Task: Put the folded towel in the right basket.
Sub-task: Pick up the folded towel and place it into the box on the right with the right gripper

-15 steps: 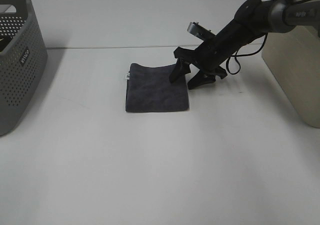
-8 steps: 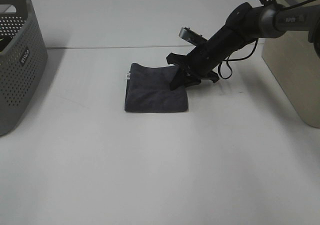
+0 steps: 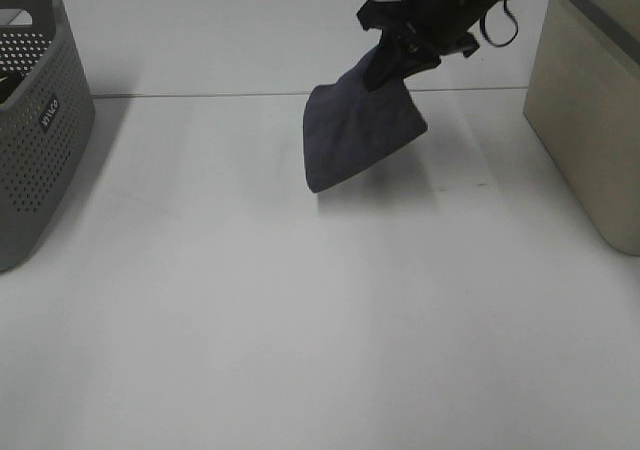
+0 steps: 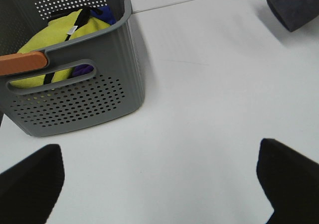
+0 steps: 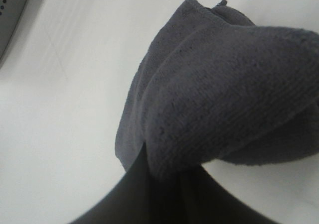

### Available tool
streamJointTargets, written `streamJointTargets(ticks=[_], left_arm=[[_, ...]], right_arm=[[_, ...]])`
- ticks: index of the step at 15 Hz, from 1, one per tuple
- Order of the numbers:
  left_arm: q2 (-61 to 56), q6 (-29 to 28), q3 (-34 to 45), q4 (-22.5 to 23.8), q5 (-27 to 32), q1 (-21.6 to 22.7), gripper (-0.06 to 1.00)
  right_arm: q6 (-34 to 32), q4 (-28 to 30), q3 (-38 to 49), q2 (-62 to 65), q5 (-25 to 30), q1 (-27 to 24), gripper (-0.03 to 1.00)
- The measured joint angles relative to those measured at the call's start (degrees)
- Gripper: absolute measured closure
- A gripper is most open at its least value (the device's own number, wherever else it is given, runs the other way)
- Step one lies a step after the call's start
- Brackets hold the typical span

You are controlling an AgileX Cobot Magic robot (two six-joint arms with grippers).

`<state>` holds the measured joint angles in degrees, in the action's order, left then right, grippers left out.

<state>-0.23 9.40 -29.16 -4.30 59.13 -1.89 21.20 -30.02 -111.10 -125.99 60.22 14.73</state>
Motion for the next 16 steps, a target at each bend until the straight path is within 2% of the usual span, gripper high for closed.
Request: streamJointTargets(ticks=[3, 6, 12, 13, 14, 16], left_arm=[[0.00, 0.00, 0.00, 0.00, 0.00, 0.00, -0.04], [0.00, 0.00, 0.00, 0.00, 0.00, 0.00, -0.04], [0.00, 0.00, 0.00, 0.00, 0.00, 0.00, -0.04], [0.00, 0.00, 0.00, 0.00, 0.00, 0.00, -0.04], [0.00, 0.00, 0.00, 0.00, 0.00, 0.00, -0.04], [0.00, 0.00, 0.00, 0.00, 0.00, 0.00, -0.04]], right_arm=[[-4.53, 8.94, 0.00, 8.88, 0.97, 0.00, 0.90], [-9.40, 13.06, 0.00, 15.58, 1.43, -3.27, 0.90], [-10.89, 13.75, 0.00, 22.69, 2.69, -19.71, 0.90], [-11.00, 13.75, 0.00, 22.75, 2.69, -21.20, 0.90], [-11.46, 13.75, 0.00, 22.69, 2.58, -26.01, 0.90], [-12.83, 13.75, 0.00, 22.40, 2.01, -29.91, 0.90]])
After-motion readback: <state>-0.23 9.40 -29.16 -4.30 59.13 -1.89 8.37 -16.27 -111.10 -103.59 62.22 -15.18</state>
